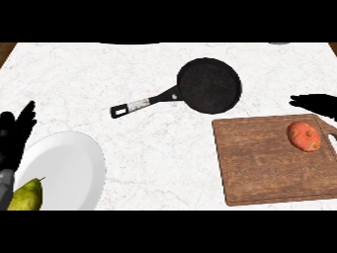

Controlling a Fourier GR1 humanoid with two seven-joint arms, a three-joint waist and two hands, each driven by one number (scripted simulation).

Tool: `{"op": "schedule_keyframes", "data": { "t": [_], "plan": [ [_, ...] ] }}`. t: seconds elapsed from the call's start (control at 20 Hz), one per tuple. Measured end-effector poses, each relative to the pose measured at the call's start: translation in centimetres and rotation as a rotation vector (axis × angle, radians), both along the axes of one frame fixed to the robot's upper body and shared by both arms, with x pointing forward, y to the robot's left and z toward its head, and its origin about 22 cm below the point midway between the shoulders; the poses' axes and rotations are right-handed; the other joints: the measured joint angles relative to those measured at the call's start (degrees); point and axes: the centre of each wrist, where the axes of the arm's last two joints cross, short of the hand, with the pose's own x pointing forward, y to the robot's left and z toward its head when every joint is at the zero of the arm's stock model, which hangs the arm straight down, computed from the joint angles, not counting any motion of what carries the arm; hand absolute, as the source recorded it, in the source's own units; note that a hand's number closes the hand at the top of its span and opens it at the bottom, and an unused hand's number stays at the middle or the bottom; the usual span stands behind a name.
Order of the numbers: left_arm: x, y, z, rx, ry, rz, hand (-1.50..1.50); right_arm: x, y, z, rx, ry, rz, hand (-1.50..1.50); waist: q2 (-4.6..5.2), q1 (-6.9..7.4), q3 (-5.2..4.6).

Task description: Pick the squash from the cutting board and place it in the pan

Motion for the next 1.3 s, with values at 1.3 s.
{"op": "schedule_keyframes", "data": {
  "t": [1.3],
  "plan": [
    [-0.3, 1.0, -0.8, 0.003, 0.003, 0.006, 0.00, 1.0, 0.9, -5.3, -0.078, 0.028, -0.005, -1.50, -0.03, -0.15, 0.00]
  ]
}}
